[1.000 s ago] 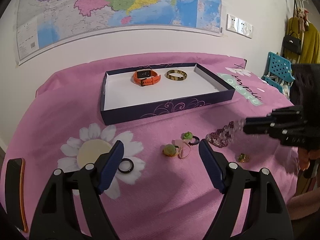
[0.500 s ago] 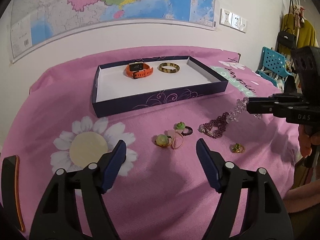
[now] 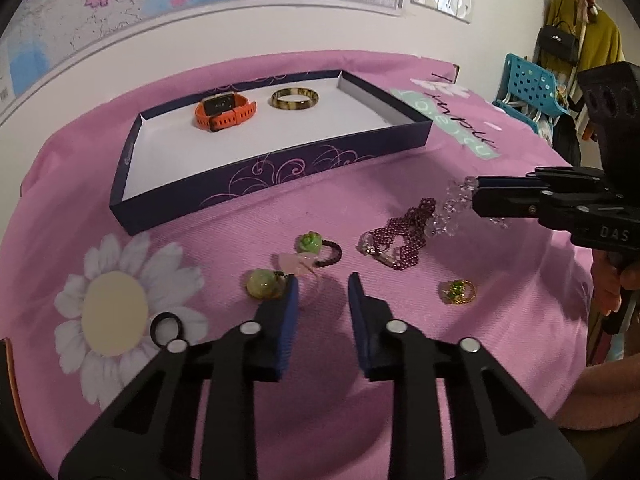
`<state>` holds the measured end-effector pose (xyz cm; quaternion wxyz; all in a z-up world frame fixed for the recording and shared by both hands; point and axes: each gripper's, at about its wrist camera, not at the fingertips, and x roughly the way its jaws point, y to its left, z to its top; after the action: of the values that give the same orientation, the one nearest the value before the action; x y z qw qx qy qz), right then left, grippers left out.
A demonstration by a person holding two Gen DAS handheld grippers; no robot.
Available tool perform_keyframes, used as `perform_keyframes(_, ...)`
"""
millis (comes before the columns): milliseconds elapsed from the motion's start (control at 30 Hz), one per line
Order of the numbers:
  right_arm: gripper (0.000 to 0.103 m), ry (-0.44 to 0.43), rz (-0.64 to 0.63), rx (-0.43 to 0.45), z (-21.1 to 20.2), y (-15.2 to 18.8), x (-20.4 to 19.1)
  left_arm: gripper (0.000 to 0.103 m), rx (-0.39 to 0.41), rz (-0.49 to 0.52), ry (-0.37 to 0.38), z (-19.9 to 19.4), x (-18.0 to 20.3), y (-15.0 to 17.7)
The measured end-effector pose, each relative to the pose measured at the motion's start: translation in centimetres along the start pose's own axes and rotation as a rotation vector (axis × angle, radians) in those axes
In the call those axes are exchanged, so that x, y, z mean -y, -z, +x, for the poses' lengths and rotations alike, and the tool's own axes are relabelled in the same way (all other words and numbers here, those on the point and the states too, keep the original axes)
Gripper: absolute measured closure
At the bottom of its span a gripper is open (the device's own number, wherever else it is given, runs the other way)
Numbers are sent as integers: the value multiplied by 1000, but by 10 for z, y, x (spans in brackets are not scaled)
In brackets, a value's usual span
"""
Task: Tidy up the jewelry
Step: 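Grasp the small pink charm ring with the left gripper while the right gripper grasps the clear crystal bracelet, then carry the pink ring and crystal bracelet with both grippers into the tray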
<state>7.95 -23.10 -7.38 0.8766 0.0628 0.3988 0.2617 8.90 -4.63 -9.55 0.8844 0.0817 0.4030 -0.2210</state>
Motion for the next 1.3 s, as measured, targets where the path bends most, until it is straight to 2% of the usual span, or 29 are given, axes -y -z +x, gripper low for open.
perform_keyframes(33, 90, -2, 1, 1, 0, 0, 0, 93, -5, -4, 4, 1, -1, -1)
perform_keyframes(67, 90, -3, 2, 2, 0, 0, 0, 96, -11, -13, 6, 3, -2, -1)
perform_keyframes(133, 90, -4, 2, 2, 0, 0, 0, 98, -11, -24, 5, 4, -4, -1)
perform_keyframes(300, 90, -5, 1, 9, -1, 0, -1, 100, 6, -48, 11, -2, -8, -1)
perform_keyframes(567, 90, -17, -7, 31, -6, -6, -3, 100, 60, -93, 72, -25, -21, -5)
perform_keyframes(733, 90, -22, -27, 54, -9, -16, -7, 100, 94, -91, 67, -35, -24, -13)
perform_keyframes(1067, 90, -6, -75, 115, 1, -59, -4, 100, 156, -90, 22, -36, -41, -45)
perform_keyframes(1300, 90, 24, -72, 110, 26, -94, 16, 100, 180, -99, 8, -23, -59, -72)
